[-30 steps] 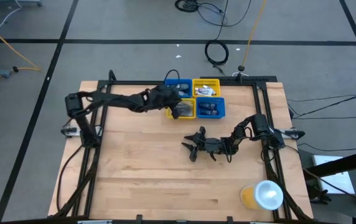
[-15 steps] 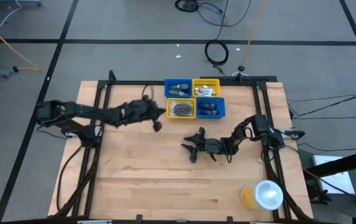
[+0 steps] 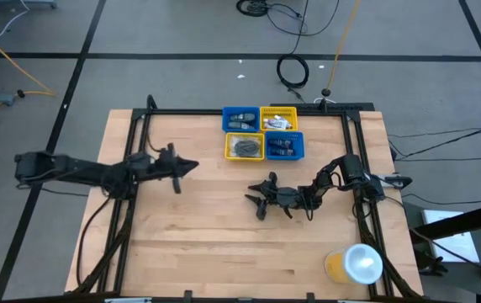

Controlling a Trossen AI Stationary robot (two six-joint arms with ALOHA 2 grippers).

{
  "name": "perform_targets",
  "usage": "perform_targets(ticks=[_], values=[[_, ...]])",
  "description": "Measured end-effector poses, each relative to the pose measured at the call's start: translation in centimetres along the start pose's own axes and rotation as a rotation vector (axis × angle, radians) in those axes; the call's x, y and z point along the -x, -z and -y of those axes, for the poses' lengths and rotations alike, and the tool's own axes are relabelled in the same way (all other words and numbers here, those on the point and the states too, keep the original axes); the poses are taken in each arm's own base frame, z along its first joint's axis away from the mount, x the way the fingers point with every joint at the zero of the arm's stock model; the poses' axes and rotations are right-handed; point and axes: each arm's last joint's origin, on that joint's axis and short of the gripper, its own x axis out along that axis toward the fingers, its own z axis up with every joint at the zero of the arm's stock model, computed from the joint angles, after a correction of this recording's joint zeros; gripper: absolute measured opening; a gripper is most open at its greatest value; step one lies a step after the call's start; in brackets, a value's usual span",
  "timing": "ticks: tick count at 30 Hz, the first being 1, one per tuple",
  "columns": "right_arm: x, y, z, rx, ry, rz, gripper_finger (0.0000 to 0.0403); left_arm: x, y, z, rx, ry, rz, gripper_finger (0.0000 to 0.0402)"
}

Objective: Pick & Place Travel size toiletries
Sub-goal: Return to Home Position

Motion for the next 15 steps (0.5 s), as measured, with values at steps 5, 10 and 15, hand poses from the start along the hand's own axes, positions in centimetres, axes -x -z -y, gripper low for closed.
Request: perform_targets(ticks=[5,10,15], values=[[0.0,0.0,0.0,0.000,0.000,-0.002,0.0155,1.3,-0.6,0.6,-0.005,0.105,0.009,0.0006],[0.0,0.0,0.0,-0.001,0.000,-0.001,0.0155,2.3,-0.8,1.1,-0.039,0.210,0.003,0.0002],[0.0,0.0,0.0,-0.001,-0.001,-0.002,0.0155,3.4,-0.7,1.1,-0.054,0.227,-0.028,0.0002]])
